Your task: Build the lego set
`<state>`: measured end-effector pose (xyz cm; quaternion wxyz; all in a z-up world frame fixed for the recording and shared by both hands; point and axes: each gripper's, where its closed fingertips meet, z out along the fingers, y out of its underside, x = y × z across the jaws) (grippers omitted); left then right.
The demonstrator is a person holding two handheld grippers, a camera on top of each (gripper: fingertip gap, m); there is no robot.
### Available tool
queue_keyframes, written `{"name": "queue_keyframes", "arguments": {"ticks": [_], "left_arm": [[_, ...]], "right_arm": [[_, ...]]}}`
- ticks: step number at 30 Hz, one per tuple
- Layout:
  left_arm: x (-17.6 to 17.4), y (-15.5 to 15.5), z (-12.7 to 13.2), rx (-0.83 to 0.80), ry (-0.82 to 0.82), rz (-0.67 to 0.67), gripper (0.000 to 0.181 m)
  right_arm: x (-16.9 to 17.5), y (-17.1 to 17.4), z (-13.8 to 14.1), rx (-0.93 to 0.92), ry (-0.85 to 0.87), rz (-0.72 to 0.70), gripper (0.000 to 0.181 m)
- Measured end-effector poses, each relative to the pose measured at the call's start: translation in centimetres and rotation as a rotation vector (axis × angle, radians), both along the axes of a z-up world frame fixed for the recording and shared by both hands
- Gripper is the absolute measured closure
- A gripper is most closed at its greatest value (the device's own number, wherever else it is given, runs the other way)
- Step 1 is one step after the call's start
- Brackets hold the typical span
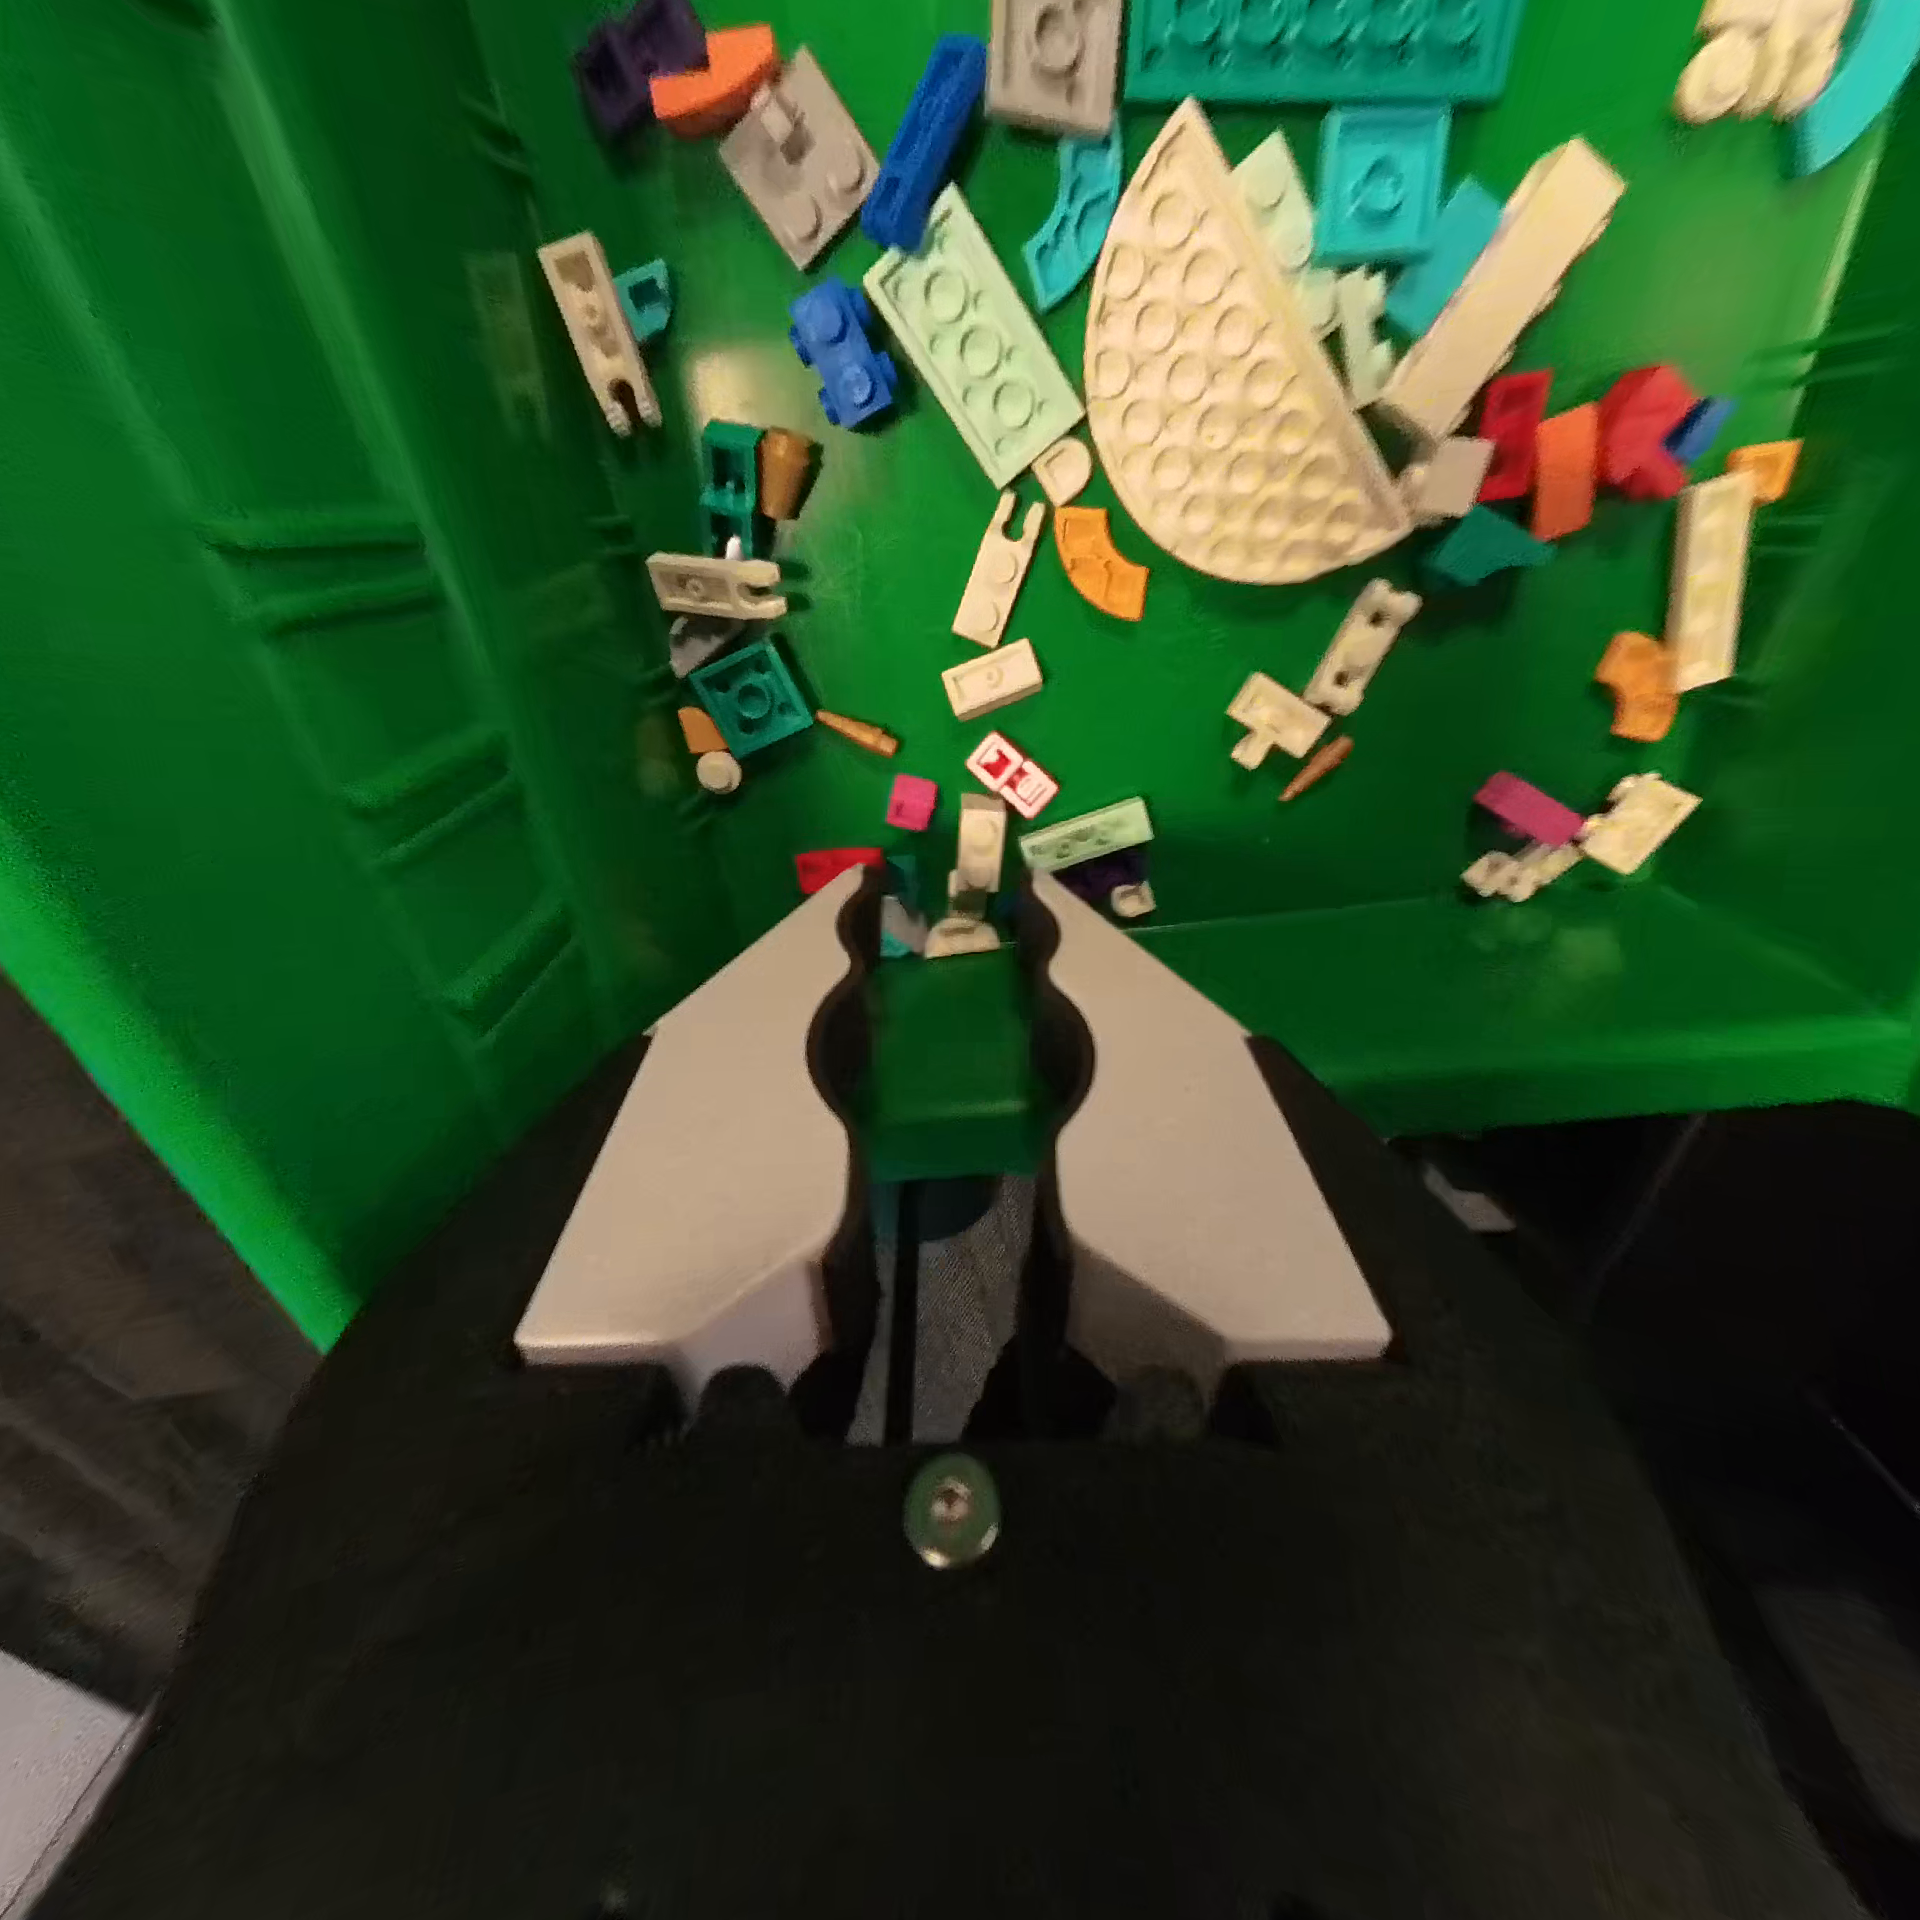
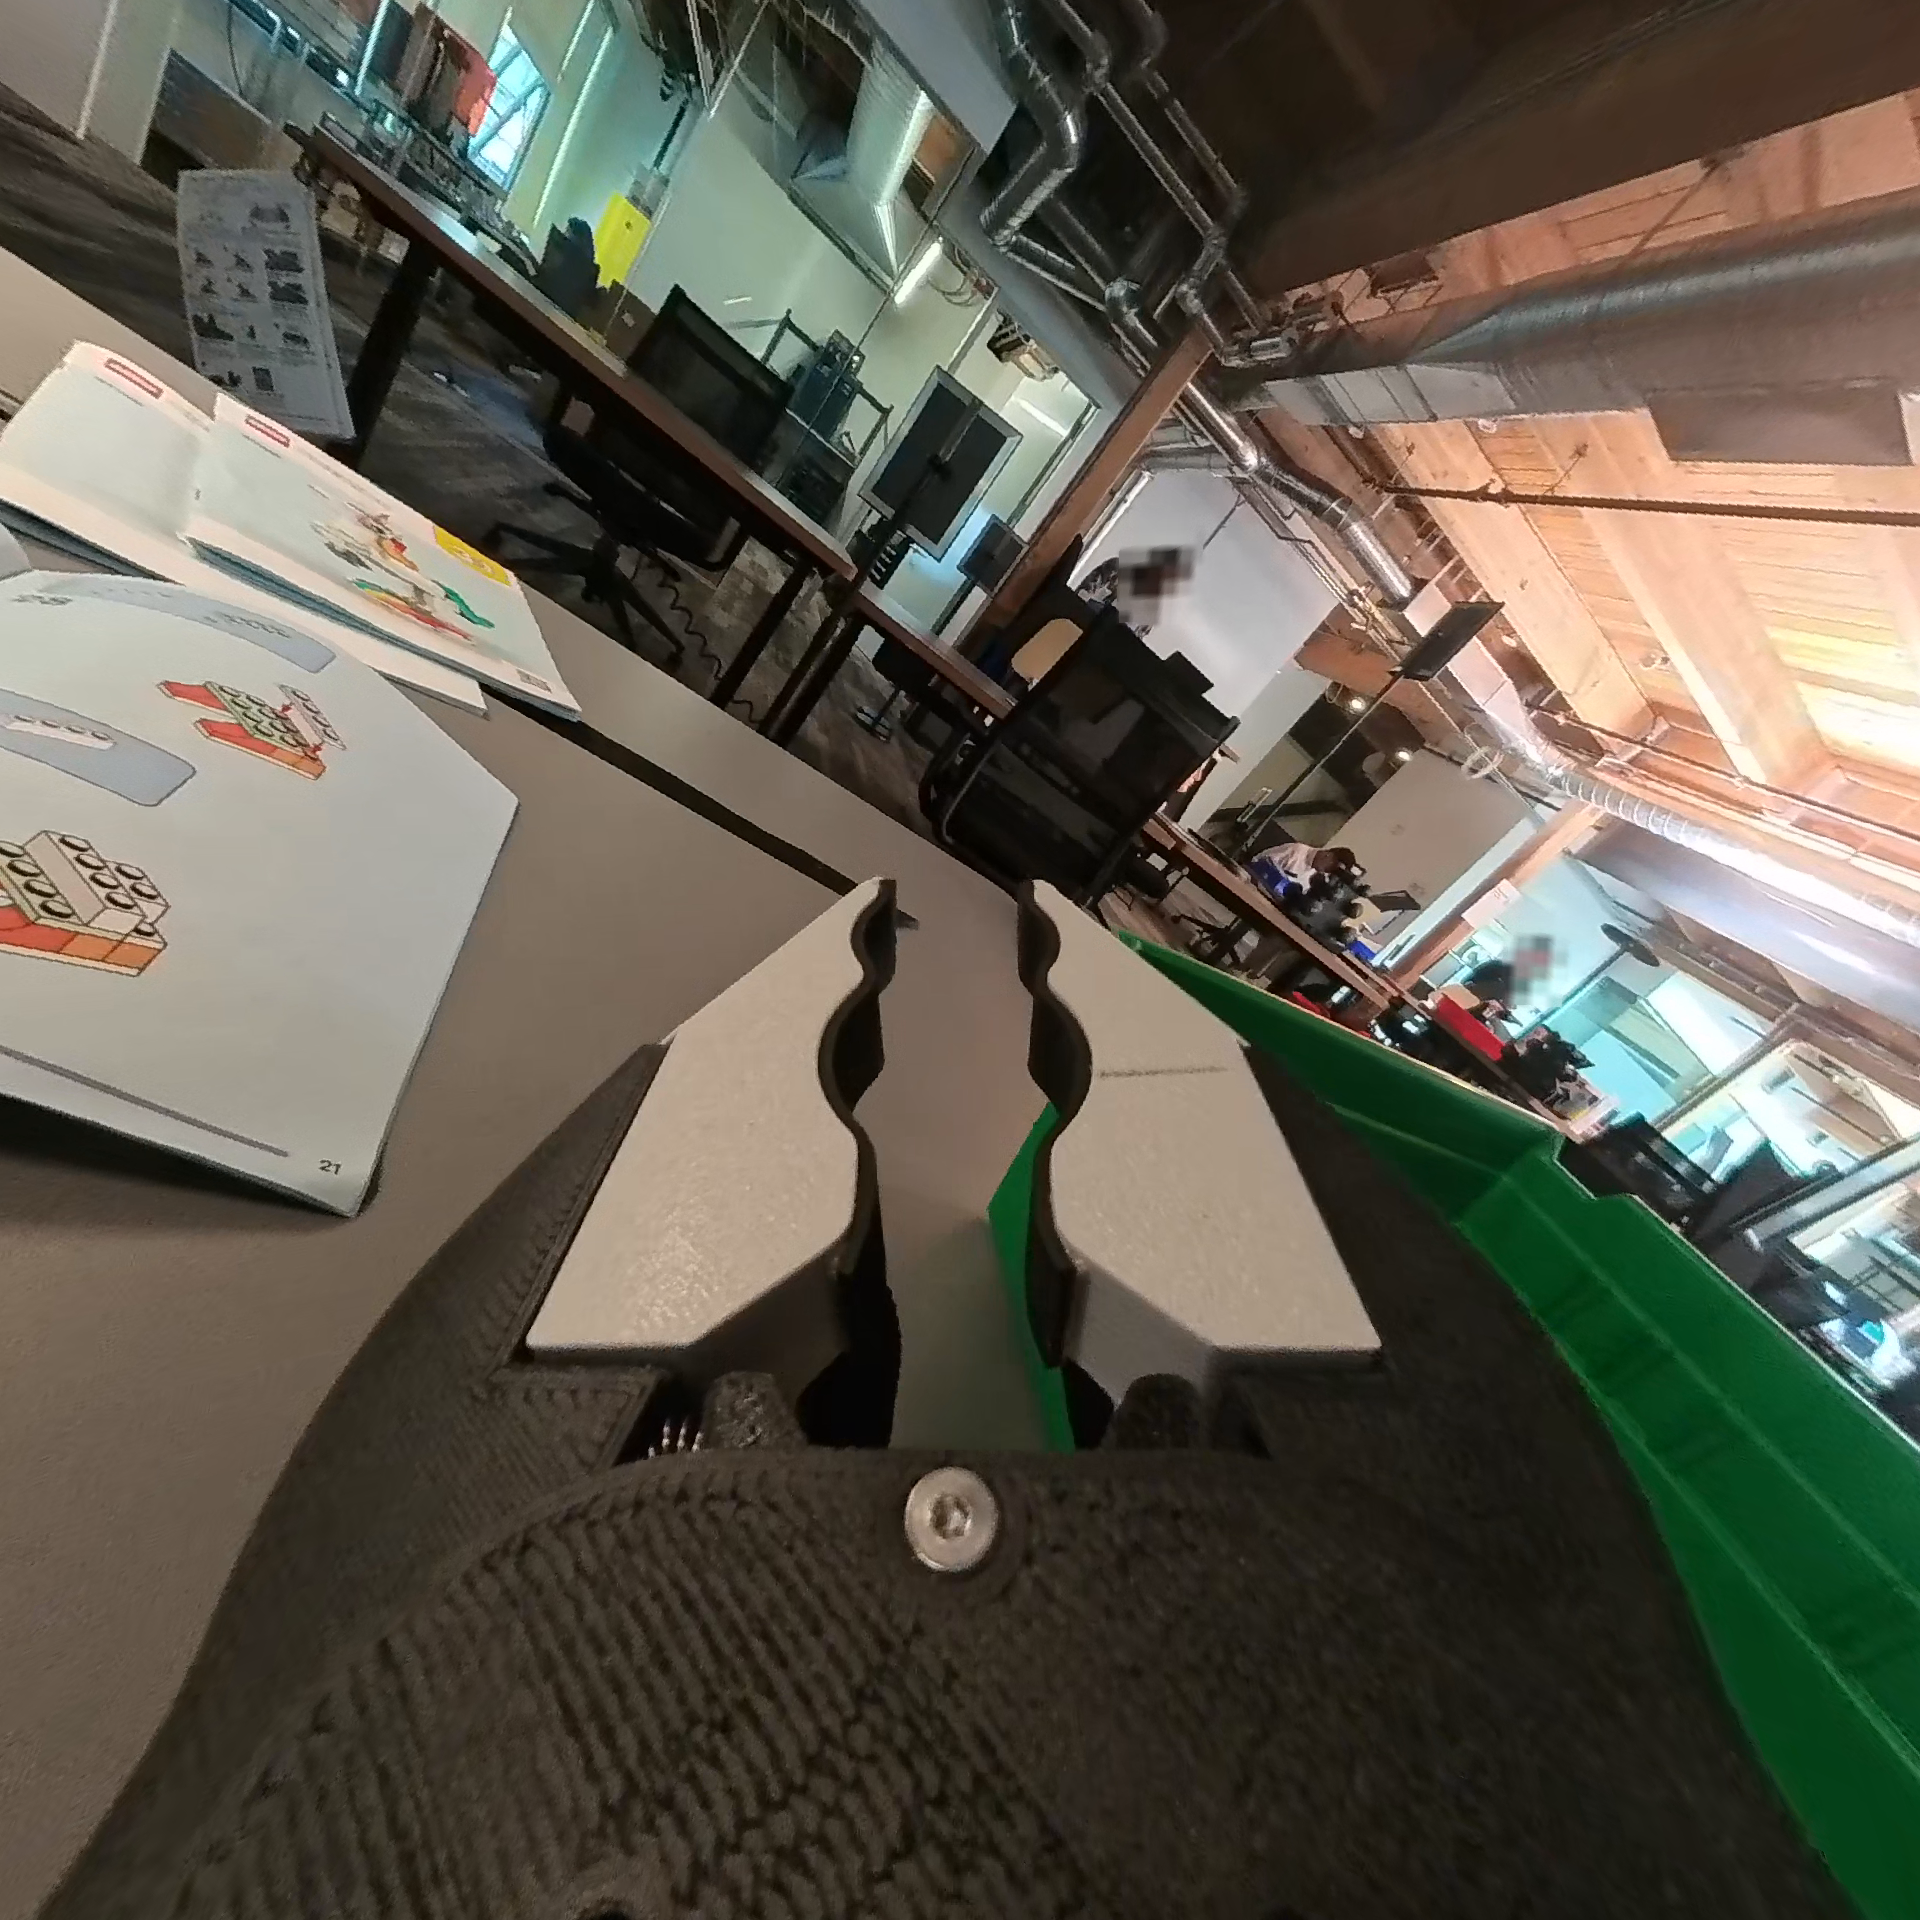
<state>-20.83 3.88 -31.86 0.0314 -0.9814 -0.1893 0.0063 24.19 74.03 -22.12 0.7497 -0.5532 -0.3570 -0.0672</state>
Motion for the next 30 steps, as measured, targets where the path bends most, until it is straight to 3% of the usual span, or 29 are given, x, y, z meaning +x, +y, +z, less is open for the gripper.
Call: {"name": "queue_keyframes", "arguments": {"ticks": [3, 8, 11, 14, 17, 21, 25, 27, 30], "left_arm": [[-0.3, 0.4, -0.1, 0.029, -0.005, 0.000, 0.173], [-0.6, 0.9, 0.8, 0.064, 0.058, -0.040, 0.174], [-0.8, 2.2, 3.9, 0.160, 0.168, -0.037, 0.175], [0.5, 4.4, 8.9, 0.351, 0.313, 0.002, 0.175], [4.2, 7.8, 13.1, 0.552, 0.407, -0.034, 0.175], [9.0, 12.6, 17.0, 0.671, 0.530, -0.181, 0.175], [14.9, 20.5, 21.2, 0.900, 0.515, -0.388, 0.175], [18.3, 25.1, 21.0, 0.947, 0.426, -0.518, 0.175], [21.0, 31.4, 18.7, 0.898, 0.355, -0.664, 0.176]], "right_arm": [[-0.2, 0.0, -0.1, 0.002, -0.010, 0.003, 0.160], [-0.3, -0.1, 0.0, 0.002, -0.002, 0.021, 0.160], [-0.5, -0.2, 0.1, 0.004, 0.003, 0.035, 0.160], [-0.8, -0.1, 0.2, -0.002, 0.028, 0.058, 0.160], [-1.4, -0.4, 0.4, 0.001, 0.040, 0.100, 0.161], [-2.3, -0.9, 0.6, 0.002, 0.056, 0.172, 0.162], [-3.0, -1.3, 0.8, -0.018, 0.100, 0.249, 0.162], [-3.2, -1.8, 1.0, -0.022, 0.116, 0.288, 0.162], [-3.2, -2.4, 1.5, -0.021, 0.147, 0.323, 0.162]]}}
